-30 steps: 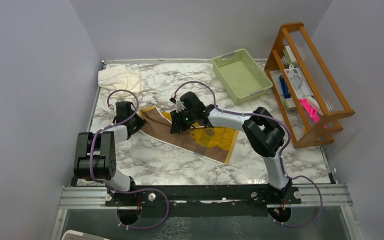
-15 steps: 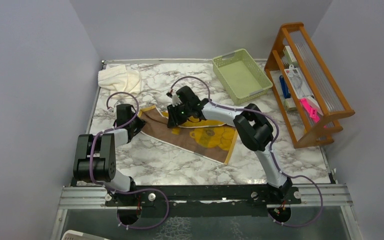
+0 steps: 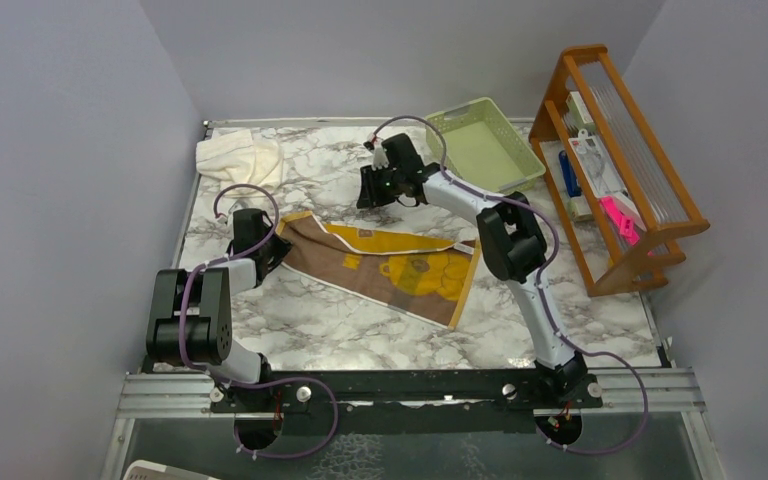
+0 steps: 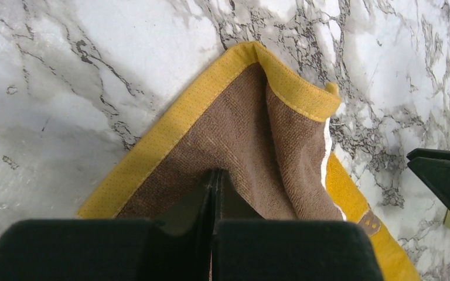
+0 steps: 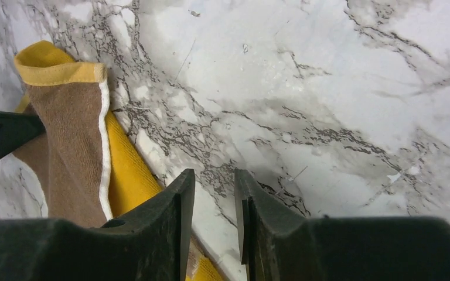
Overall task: Roll the towels
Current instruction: Flatten out the towel at the center of the board.
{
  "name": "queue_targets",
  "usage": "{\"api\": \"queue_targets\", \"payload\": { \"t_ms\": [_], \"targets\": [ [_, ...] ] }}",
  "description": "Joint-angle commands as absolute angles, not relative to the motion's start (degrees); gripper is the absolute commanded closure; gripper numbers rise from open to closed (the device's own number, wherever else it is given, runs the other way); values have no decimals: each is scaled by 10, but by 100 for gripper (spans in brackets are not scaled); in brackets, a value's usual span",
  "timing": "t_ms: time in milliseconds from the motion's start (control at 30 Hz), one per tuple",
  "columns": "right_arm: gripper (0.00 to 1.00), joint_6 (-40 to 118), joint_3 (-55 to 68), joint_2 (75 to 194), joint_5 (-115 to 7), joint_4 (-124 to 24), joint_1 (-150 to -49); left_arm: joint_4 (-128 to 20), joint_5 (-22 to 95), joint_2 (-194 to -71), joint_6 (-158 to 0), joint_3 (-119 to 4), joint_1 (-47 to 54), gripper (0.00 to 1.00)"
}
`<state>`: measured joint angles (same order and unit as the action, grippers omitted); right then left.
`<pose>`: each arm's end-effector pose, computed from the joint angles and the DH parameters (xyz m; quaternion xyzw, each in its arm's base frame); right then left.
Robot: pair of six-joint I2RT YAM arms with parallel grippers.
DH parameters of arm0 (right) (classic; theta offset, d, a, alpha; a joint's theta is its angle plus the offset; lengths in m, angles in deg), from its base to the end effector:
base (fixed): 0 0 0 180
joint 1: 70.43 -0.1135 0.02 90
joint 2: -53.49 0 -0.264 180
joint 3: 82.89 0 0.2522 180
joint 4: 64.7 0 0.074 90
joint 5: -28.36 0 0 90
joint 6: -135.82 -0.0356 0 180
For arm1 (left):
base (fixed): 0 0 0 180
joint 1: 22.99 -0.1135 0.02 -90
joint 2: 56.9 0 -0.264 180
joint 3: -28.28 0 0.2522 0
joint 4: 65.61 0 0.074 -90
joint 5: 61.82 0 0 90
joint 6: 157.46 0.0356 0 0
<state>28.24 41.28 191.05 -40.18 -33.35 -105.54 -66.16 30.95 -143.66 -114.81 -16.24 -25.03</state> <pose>0.4312 0.3191 0.1578 -0.2090 0.8854 0.3218 0.2625 0.2735 0.0080 0.1347 -0.3721 0.8329 -0.1779 0.3690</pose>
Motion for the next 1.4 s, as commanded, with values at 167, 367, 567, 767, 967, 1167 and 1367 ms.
{"api": "queue_targets", "payload": {
  "t_ms": [167, 367, 567, 767, 967, 1167, 1367],
  "targets": [
    [46, 389, 357, 1828, -428, -351, -1094, -537, 292, -1411, -1128, -102, -250, 100],
    [45, 396, 493, 1925, -366, -295, -1117, -522, 296, -1384, -1136, -100, -250, 100],
    [45, 390, 610, 2004, -339, -274, -1140, -524, 301, -1382, -1139, -91, -250, 100],
    [46, 384, 666, 2064, -346, -255, -1144, -520, 307, -1372, -1138, -87, -250, 100],
    [46, 389, 644, 2074, -340, -280, -1155, -519, 320, -1365, -1141, -86, -250, 100],
    [46, 379, 658, 2097, -308, -300, -1168, -519, 327, -1365, -1141, -82, -249, 100],
    [47, 384, 654, 2099, -289, -308, -1178, -523, 329, -1369, -1140, -78, -249, 100]
  ]
}}
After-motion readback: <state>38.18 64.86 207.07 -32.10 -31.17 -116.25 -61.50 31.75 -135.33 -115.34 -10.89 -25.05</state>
